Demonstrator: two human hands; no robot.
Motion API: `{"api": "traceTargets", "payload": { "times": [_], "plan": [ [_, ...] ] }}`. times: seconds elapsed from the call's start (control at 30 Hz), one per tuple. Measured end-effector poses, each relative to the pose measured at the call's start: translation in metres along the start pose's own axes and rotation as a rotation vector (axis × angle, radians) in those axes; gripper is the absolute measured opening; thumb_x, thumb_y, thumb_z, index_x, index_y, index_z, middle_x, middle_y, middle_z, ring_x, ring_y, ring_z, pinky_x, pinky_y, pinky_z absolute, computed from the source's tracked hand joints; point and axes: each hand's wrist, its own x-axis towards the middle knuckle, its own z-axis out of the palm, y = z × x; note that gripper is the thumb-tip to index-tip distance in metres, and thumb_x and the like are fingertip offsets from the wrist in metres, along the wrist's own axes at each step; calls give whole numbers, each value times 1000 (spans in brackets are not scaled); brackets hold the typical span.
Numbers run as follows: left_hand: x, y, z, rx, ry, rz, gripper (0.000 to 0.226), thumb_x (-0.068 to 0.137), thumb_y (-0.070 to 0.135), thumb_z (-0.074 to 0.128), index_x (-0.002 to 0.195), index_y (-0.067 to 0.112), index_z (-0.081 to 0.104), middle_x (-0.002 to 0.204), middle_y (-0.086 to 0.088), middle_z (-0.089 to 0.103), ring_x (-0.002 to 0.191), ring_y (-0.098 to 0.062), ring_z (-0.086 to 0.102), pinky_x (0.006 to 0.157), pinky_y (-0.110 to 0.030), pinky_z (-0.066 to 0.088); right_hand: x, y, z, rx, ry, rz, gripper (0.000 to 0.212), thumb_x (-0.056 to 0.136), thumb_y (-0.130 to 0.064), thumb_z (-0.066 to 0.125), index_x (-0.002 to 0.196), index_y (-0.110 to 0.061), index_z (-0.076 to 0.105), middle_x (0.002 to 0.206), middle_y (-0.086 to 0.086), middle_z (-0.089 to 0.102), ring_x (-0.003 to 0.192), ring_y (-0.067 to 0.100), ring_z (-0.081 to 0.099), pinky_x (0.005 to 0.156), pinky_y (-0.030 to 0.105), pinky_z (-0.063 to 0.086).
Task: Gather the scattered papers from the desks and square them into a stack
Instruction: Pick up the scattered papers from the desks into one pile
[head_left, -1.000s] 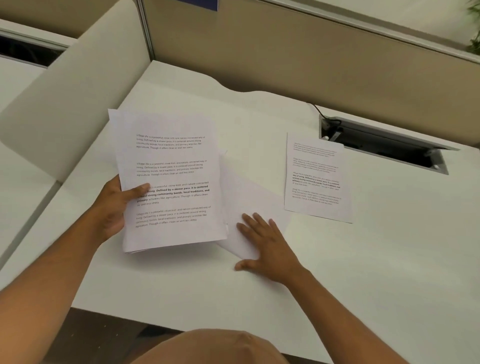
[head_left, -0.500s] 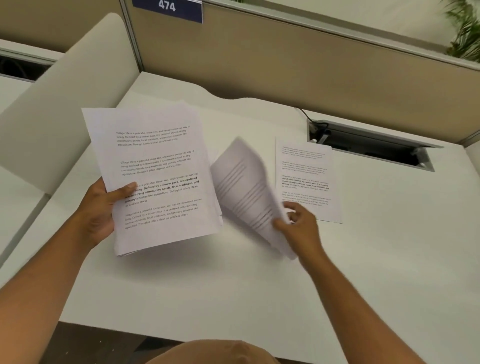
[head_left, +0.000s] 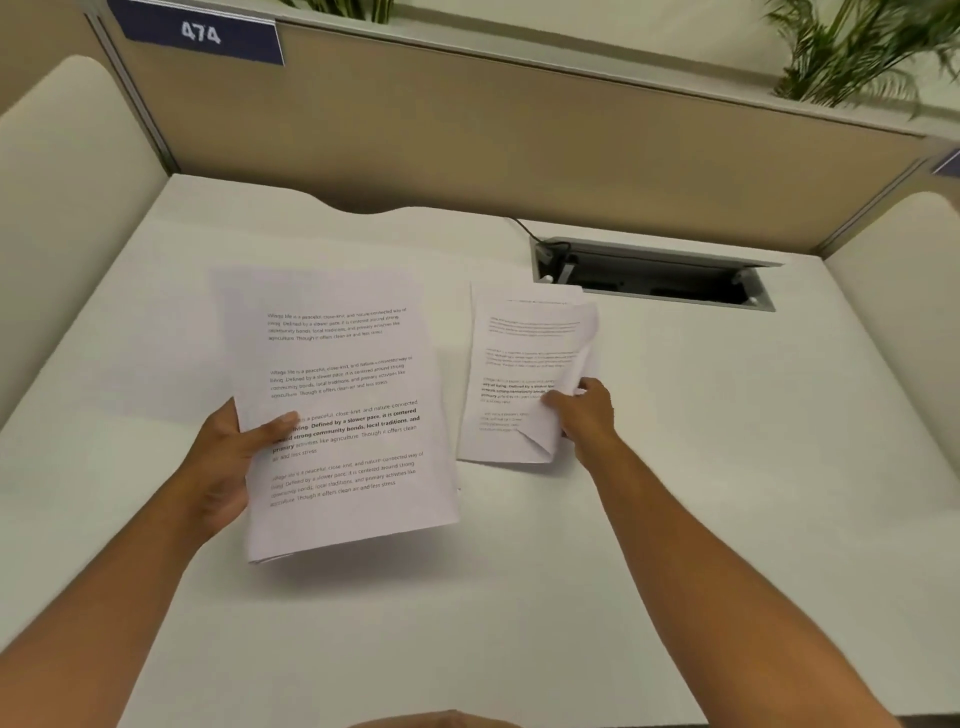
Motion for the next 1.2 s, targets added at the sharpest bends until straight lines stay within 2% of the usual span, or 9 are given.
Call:
{"api": "traceTargets", "payload": {
  "times": [0.2,0.27,0.37,0.47,0.67,0.8,1.0,1.13,1.2],
  "plan": [
    [9,-15,30,46,13,-61,49,84,16,83,131,28,77,132,-5,83,111,-30,83,79,-40,71,24,-9,-5,-566,234,6,78,83,-57,71,140,-10,49,145,13,49,137,39,44,108,51,41],
    [12,-20,38,64,18,-75,52,82,17,83,133,26,74,130,-5,84,111,-31,83,78,-40,71,29,-13,-8,-636,220,24,85,80,-59,77,142,-9,45,147,14,45,139,38,42,109,51,40],
    [18,-26,48,71,15,-93,55,83,18,84,136,25,72,132,-6,83,112,-32,83,80,-42,71,38,-16,-15,-670,189,56,90,76,-41,90,143,-8,39,147,16,44,137,38,47,106,51,45],
    [22,-29,57,66,14,-111,53,84,17,84,135,25,73,131,-6,84,112,-33,83,80,-43,71,49,-16,-31,-619,151,79,84,74,-28,93,139,-6,45,140,15,58,128,38,60,106,48,46],
    [30,-30,69,72,40,-138,39,100,6,76,133,25,73,127,-6,85,108,-32,84,77,-42,71,63,-12,-72,-313,-65,-50,33,92,-5,74,124,1,70,127,21,73,112,40,71,101,52,58],
    [31,-25,75,56,62,-146,40,101,3,74,137,21,72,127,-7,85,112,-33,83,79,-41,70,55,-9,-97,-197,-59,-137,26,96,-14,76,120,-10,71,119,14,76,88,26,74,74,34,57],
    [26,-17,77,37,121,-152,40,102,2,73,137,20,71,126,-7,85,113,-34,83,83,-46,70,13,-13,-115,59,12,-254,23,94,-28,80,114,-21,73,102,-9,80,99,28,75,89,35,55],
    [20,-14,81,1,175,-121,33,105,8,72,135,21,72,126,-7,85,112,-34,83,82,-45,70,-28,-22,-84,58,-55,-312,15,92,-33,80,103,-29,72,90,-26,80,90,11,76,75,26,54],
    [18,-15,85,-19,198,-89,27,109,20,68,136,22,71,126,-7,85,115,-34,82,85,-46,70,-47,-22,-55,-5,-132,-372,17,90,-33,82,102,-29,71,93,-22,80,84,7,78,70,25,55]
  ]
}}
